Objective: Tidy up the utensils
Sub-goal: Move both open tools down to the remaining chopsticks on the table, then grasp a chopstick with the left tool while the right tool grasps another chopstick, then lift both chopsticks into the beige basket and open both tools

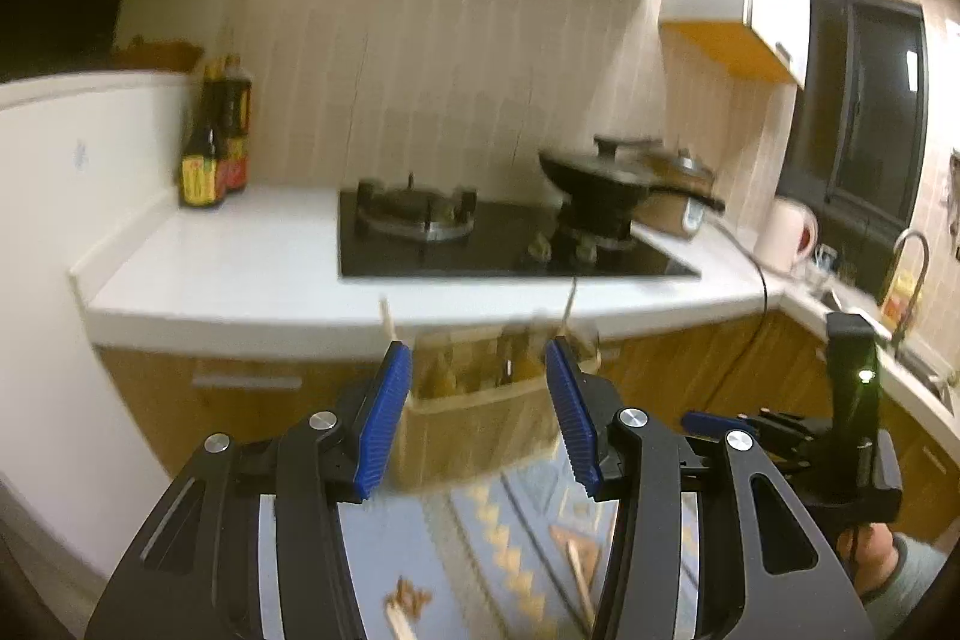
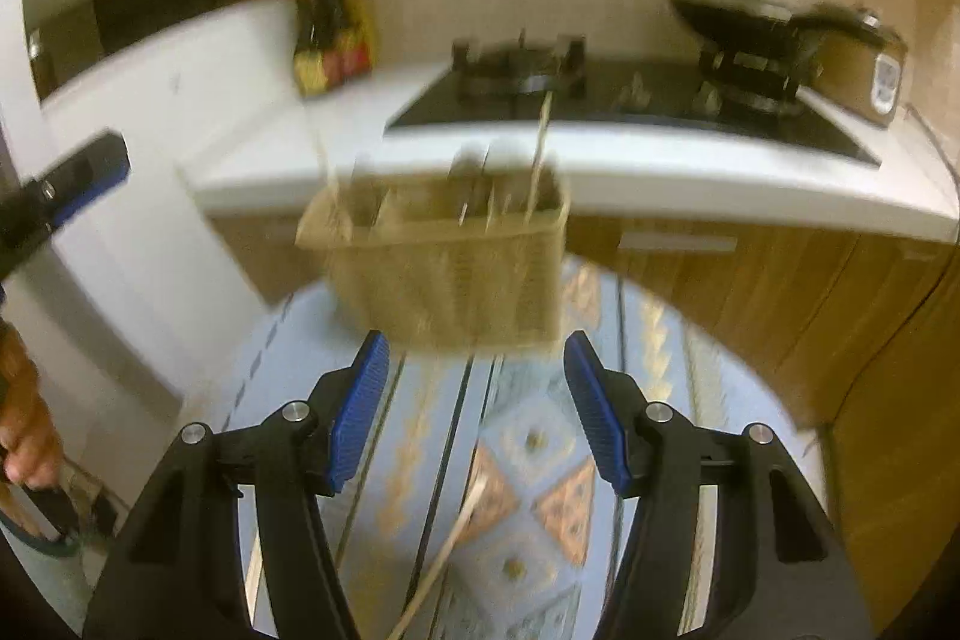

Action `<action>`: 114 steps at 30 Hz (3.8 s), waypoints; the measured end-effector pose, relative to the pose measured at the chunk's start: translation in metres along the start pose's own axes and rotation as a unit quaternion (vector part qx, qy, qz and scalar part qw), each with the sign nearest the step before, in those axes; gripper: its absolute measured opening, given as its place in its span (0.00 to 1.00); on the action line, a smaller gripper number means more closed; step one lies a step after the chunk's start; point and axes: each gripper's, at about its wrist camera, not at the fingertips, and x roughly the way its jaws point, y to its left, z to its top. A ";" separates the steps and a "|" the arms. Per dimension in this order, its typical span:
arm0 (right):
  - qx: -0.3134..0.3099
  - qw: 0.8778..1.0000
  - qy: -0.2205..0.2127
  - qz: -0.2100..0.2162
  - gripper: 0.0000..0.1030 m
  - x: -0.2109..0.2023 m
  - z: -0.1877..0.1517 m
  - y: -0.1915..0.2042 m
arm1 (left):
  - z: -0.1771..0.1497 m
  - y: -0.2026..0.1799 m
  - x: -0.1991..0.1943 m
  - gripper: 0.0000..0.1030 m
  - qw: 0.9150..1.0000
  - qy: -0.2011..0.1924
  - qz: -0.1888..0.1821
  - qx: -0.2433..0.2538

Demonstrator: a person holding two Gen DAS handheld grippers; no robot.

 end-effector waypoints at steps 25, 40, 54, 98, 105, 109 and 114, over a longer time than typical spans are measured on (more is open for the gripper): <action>0.043 0.969 0.244 0.022 0.28 0.091 -0.091 0.019 | -0.169 0.056 0.074 0.44 0.945 0.324 0.021 -0.038; -0.017 0.969 0.247 -0.020 0.09 0.093 -0.105 0.038 | -0.185 0.050 0.079 0.29 0.936 0.341 0.074 0.049; 0.032 0.952 0.305 -0.002 0.09 0.106 -0.095 0.026 | -0.182 0.036 0.093 0.42 0.917 0.386 0.073 0.065; -0.027 0.989 0.116 0.089 0.04 0.000 -0.073 0.025 | -0.140 0.013 0.060 0.43 0.957 0.288 -0.030 0.012; -0.024 0.985 0.148 0.086 0.04 0.017 -0.084 0.017 | -0.168 0.002 0.101 0.39 0.920 0.385 -0.007 0.065; -0.025 0.984 0.154 0.088 0.04 0.022 -0.087 0.015 | -0.176 -0.002 0.119 0.21 0.900 0.427 0.007 0.088; -0.020 0.984 0.152 0.094 0.04 0.025 -0.084 0.008 | -0.173 -0.006 0.124 0.02 0.894 0.432 0.025 0.117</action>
